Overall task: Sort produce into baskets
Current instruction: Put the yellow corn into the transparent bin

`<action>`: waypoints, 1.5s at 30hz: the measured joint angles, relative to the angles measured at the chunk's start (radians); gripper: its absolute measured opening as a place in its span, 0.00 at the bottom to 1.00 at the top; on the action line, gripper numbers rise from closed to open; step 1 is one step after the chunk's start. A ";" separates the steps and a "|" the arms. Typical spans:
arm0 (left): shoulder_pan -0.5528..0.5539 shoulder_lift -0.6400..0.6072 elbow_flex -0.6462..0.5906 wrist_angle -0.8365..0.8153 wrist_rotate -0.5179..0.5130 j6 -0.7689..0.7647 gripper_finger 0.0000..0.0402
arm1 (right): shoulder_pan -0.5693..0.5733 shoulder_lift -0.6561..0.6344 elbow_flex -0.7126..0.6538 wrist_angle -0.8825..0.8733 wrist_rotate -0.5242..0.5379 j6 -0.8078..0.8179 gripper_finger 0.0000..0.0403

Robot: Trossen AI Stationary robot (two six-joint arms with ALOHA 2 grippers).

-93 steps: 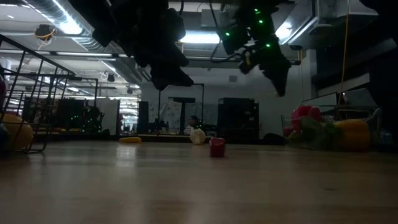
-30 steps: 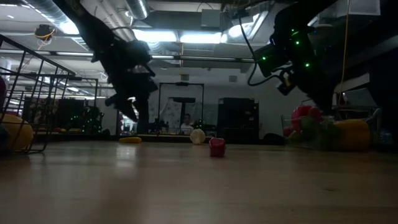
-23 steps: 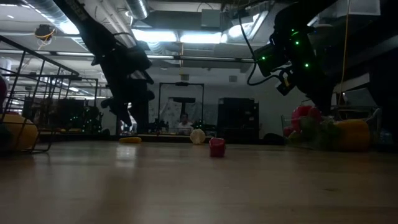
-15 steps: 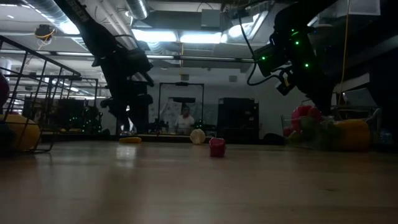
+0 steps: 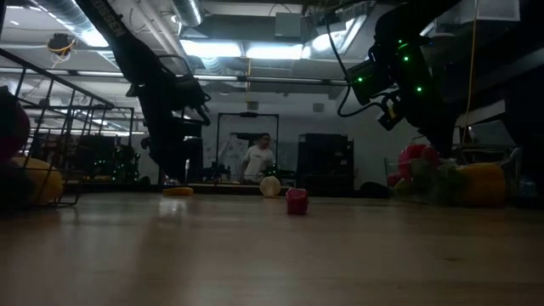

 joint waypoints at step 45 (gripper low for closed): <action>-0.030 0.148 0.116 -0.172 0.086 -0.040 0.59 | 0.000 0.000 0.000 0.046 0.000 0.001 0.64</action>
